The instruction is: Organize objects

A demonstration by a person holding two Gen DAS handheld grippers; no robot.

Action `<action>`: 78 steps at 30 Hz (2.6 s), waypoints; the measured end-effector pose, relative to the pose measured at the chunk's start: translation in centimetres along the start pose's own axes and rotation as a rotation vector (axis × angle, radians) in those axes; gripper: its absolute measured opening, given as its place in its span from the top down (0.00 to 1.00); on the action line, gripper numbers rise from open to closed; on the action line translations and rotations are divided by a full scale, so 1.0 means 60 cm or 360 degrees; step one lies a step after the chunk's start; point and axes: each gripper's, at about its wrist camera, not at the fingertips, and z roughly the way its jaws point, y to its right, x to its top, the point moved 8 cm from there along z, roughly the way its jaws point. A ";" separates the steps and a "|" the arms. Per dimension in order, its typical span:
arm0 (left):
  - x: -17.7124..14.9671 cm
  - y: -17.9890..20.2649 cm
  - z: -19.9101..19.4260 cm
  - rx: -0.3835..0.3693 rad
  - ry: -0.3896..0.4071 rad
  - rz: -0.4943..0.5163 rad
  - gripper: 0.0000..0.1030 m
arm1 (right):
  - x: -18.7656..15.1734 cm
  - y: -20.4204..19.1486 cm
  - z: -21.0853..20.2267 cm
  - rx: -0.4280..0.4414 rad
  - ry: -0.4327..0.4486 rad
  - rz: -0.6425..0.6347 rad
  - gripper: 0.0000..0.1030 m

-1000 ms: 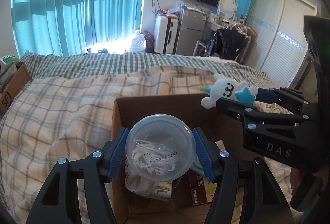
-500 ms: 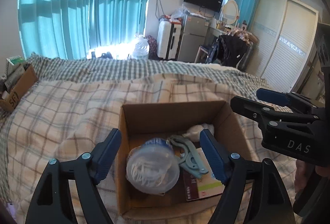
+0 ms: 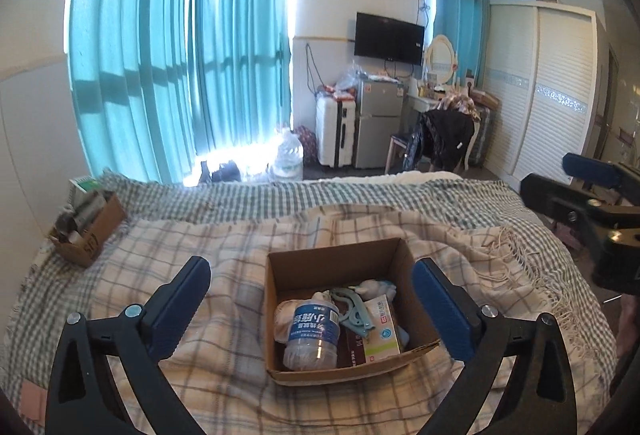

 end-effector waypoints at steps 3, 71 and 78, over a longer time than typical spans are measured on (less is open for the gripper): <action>-0.003 -0.004 -0.036 0.0035 0.0036 0.0016 0.00 | -0.005 0.003 -0.053 -0.0059 0.0055 0.0010 0.07; -0.223 -0.052 -0.031 0.0218 0.0085 -0.0109 0.00 | -0.275 -0.017 0.007 -0.0178 0.0061 0.0125 0.00; -0.226 -0.049 -0.032 0.0222 0.0082 -0.0091 0.00 | -0.276 -0.020 0.008 -0.0167 0.0057 0.0122 0.00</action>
